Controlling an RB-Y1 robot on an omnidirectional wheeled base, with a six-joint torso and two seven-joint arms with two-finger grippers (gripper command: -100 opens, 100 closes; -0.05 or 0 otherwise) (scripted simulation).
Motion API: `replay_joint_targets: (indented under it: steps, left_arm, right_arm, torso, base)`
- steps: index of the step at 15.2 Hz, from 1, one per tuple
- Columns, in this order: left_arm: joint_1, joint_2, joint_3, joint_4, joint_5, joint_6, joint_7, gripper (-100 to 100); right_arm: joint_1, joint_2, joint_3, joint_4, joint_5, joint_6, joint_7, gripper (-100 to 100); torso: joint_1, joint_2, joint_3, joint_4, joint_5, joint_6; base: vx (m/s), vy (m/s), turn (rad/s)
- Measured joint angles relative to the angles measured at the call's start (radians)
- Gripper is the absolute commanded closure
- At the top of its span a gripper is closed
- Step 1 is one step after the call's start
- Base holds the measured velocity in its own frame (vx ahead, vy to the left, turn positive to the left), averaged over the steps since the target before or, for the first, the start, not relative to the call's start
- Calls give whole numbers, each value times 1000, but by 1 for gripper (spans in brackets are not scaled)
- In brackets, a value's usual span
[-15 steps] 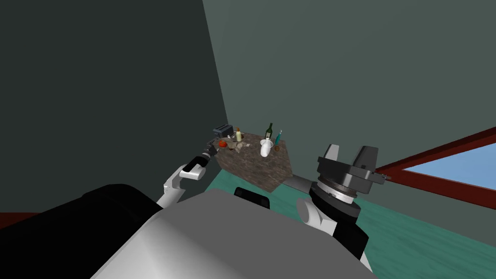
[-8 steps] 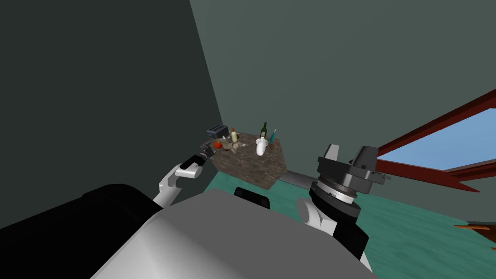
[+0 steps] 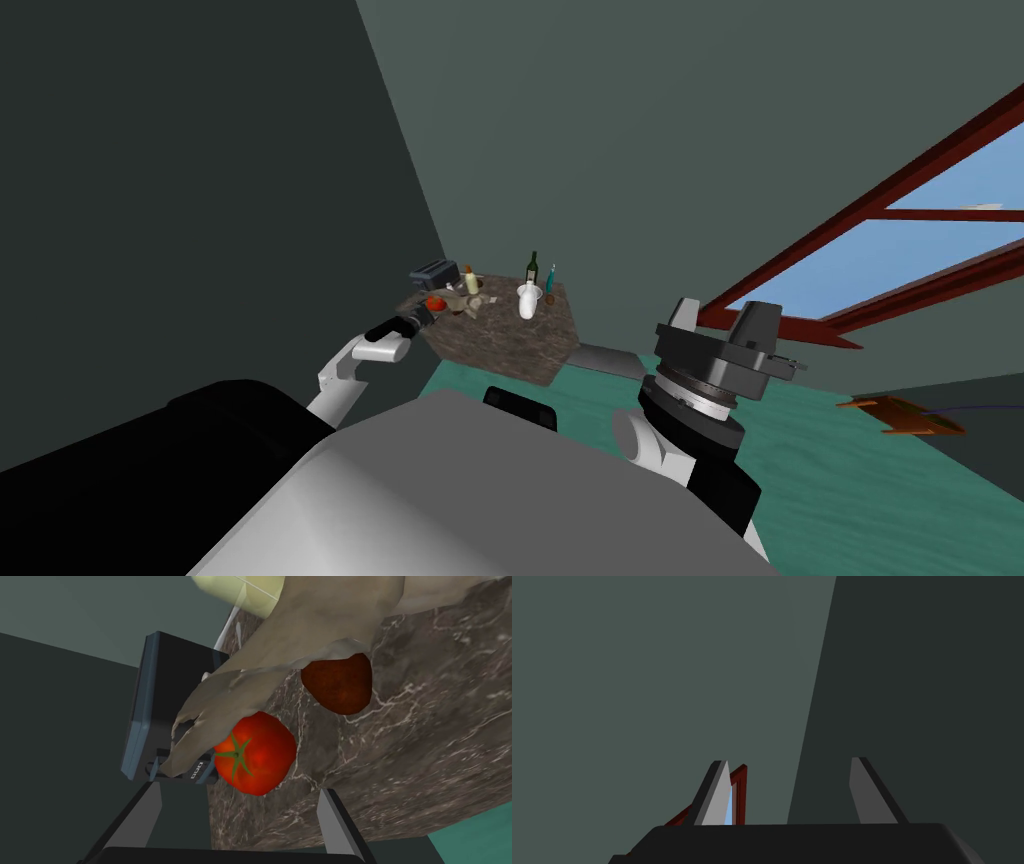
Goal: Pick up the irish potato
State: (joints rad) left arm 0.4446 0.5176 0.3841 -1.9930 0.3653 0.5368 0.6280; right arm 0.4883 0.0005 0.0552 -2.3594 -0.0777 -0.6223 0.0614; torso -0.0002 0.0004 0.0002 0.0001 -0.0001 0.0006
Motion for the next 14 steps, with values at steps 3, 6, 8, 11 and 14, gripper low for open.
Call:
replay_joint_targets:
  steps: [3, 6, 8, 11, 14]
  left_arm:
    - [-2, 20, 30, 27, 35, 59, 31, -100]
    - [-2, 31, 50, 43, 57, 110, 50, -100]
    - [-10, 31, 63, 50, 63, 154, 70, -100]
    - [-18, 41, 85, 70, 82, 211, 94, -100]
    - [-20, 56, 114, 95, 115, 267, 122, -100]
  right_arm:
    - [0, 0, 0, 0, 0, 0, 0, 0]
    - [0, 0, 0, 0, 0, 0, 0, 0]
    - [0, 0, 0, 0, 0, 0, 0, 0]
    - [0, 0, 0, 0, 0, 0, 0, 0]
    - [0, 0, 0, 0, 0, 0, 0, 0]
  torso:
    - [0, 0, 0, 0, 0, 0]
    - [0, 0, 0, 0, 0, 0]
    - [0, 0, 0, 0, 0, -1]
    - [0, 0, 0, 0, 0, 0]
    - [1, 0, 0, 0, 0, 0]
  base:
    - [0, -11, -193]
    - [1, -8, -167]
    - [1, -1, -49]
    - [2, -6, -196]
    - [4, -3, -185]
